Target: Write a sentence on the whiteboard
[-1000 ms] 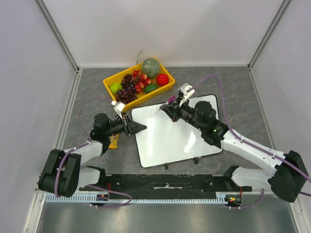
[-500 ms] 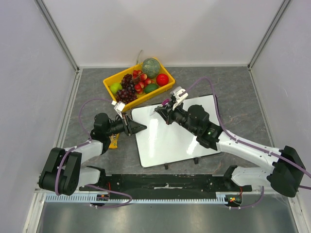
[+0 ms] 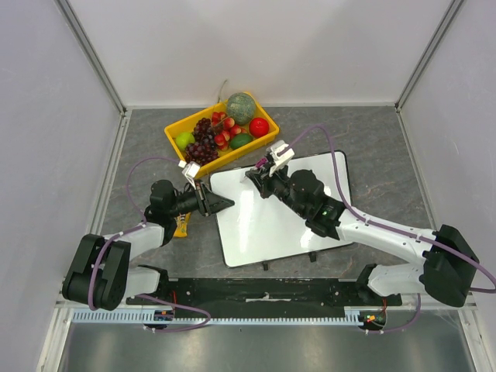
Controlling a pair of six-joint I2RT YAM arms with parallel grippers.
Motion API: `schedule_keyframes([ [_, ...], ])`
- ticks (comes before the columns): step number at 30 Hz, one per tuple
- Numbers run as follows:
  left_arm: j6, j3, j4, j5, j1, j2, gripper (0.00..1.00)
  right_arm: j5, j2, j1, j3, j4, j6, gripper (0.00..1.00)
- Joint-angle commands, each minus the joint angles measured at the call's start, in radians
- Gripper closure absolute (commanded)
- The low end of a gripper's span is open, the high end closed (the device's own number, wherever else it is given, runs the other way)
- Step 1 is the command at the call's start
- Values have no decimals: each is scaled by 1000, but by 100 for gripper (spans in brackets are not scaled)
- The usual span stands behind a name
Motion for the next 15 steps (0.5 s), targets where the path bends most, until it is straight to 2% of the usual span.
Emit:
schedule_keyframes([
  [1,178,-9,-81,-51,-16,32,98,64,0,9,-9,85,-12,100],
  [15,178,-8,-81,-48,-16,34,98,84,-3,12,-66,62,-7,100],
])
